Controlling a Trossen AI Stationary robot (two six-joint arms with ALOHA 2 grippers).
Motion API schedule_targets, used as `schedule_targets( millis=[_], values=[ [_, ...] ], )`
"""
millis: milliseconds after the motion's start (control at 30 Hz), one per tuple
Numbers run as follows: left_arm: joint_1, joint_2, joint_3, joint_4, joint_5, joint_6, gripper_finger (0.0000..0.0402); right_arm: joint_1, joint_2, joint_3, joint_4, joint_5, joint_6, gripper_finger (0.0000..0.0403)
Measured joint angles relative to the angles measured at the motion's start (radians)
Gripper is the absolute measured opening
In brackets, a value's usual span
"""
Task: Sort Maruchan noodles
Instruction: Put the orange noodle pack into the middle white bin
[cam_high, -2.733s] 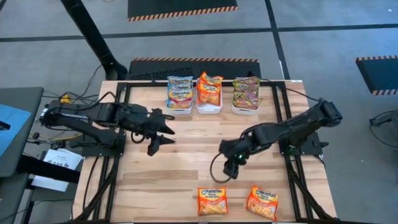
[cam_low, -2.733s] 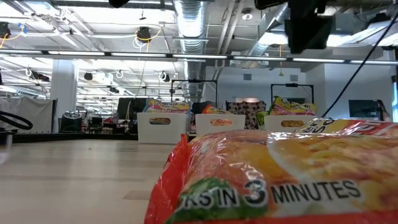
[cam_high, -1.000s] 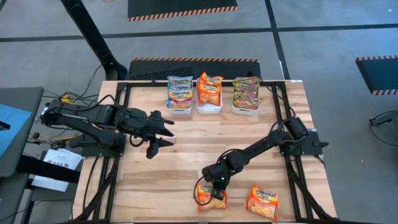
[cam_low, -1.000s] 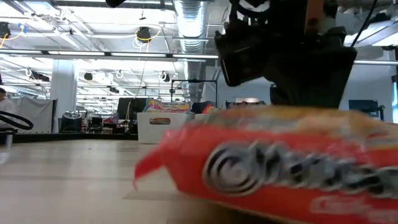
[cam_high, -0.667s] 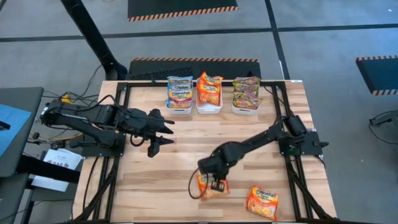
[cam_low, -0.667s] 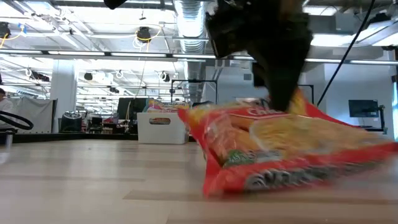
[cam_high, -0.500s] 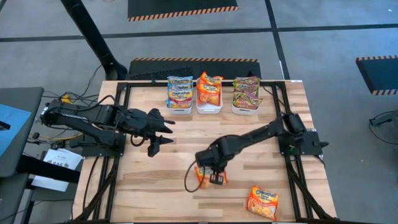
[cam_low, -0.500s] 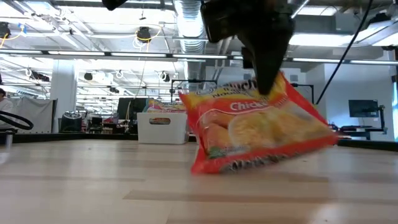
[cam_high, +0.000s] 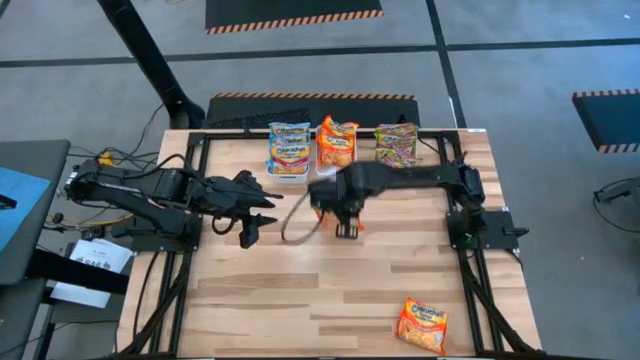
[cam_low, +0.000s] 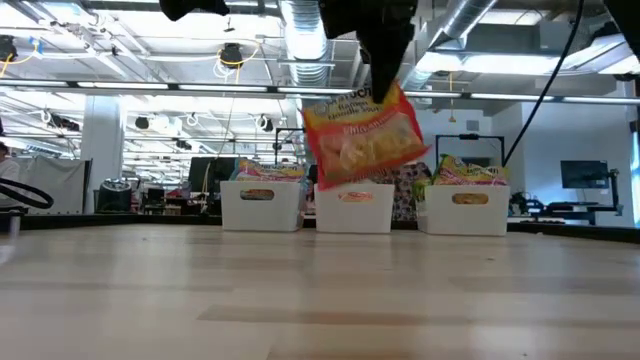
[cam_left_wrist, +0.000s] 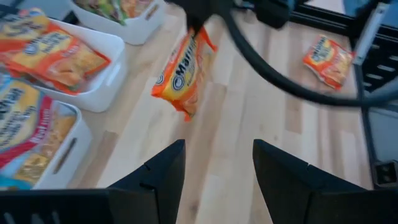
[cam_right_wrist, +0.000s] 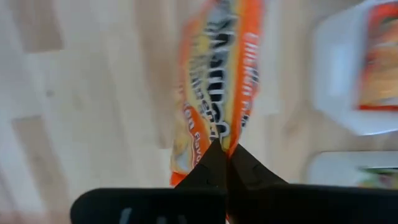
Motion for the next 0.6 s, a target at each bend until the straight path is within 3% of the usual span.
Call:
schedule_targets(
  millis=[333,600],
  values=[
    [0.066,0.0,0.0,0.0,-0.047,0.007,0.0174,-0.265,-0.001,0.17,-0.01,0.013,-0.264,0.0005],
    [0.142,0.0,0.0,0.0,-0.047,0.007,0.0174,-0.436,-0.002,0.186,0.078,-0.038,-0.447,0.0005]
  ],
)
